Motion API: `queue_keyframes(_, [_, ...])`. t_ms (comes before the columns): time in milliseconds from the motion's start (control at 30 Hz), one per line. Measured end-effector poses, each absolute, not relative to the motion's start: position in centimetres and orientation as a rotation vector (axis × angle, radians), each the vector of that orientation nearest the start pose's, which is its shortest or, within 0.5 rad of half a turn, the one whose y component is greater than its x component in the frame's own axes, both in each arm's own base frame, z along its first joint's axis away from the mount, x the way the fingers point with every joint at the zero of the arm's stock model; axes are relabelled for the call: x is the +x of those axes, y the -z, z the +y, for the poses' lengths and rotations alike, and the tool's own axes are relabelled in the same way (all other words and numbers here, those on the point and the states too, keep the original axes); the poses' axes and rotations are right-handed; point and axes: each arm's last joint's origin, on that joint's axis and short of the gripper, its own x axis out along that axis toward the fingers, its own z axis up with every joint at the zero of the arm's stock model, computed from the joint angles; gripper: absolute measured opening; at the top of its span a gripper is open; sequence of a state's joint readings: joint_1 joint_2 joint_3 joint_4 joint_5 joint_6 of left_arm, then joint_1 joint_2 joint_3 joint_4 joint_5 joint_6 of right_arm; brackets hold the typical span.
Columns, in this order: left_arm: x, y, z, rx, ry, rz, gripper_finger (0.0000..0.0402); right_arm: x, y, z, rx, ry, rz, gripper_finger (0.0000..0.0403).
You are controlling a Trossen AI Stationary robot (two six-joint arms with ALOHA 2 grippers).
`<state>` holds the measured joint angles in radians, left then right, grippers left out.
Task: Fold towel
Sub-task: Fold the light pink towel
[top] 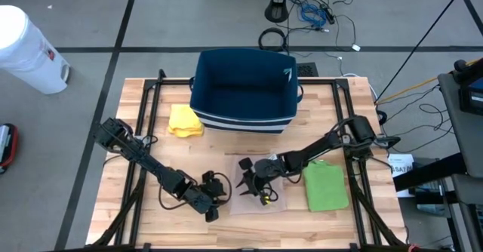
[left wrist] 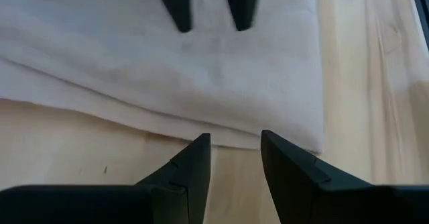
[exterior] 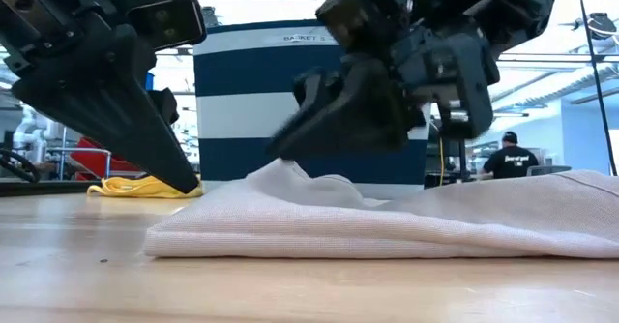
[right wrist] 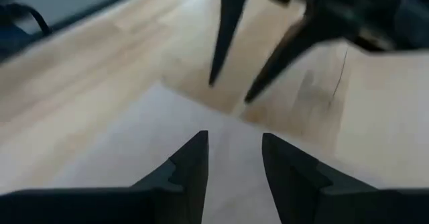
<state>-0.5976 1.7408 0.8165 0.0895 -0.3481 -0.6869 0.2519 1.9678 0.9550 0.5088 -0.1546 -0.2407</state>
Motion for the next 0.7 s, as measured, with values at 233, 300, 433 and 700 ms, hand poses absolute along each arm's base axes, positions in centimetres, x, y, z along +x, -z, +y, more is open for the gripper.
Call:
queue_keyframes(233, [28.0,-14.2,-17.8,-0.254,0.03,0.678,0.0137,37.1,-11.1,9.3,-0.274,-0.422,0.564,0.0128])
queue_keyframes(300, [28.2,-14.5,-18.0,-0.239,0.055,0.637,0.0137,37.0,-11.0,9.2,-0.274,-0.419,0.586,0.0128])
queue_keyframes(433, [28.7,-14.8,-17.5,-0.224,0.055,0.607,0.0137,37.0,-12.1,9.3,-0.283,-0.428,0.545,0.0128])
queue_keyframes(700, [29.1,-14.0,-15.5,-0.228,-0.05,0.687,0.0137,37.0,-11.8,7.4,-0.417,-0.225,0.63,0.0128])
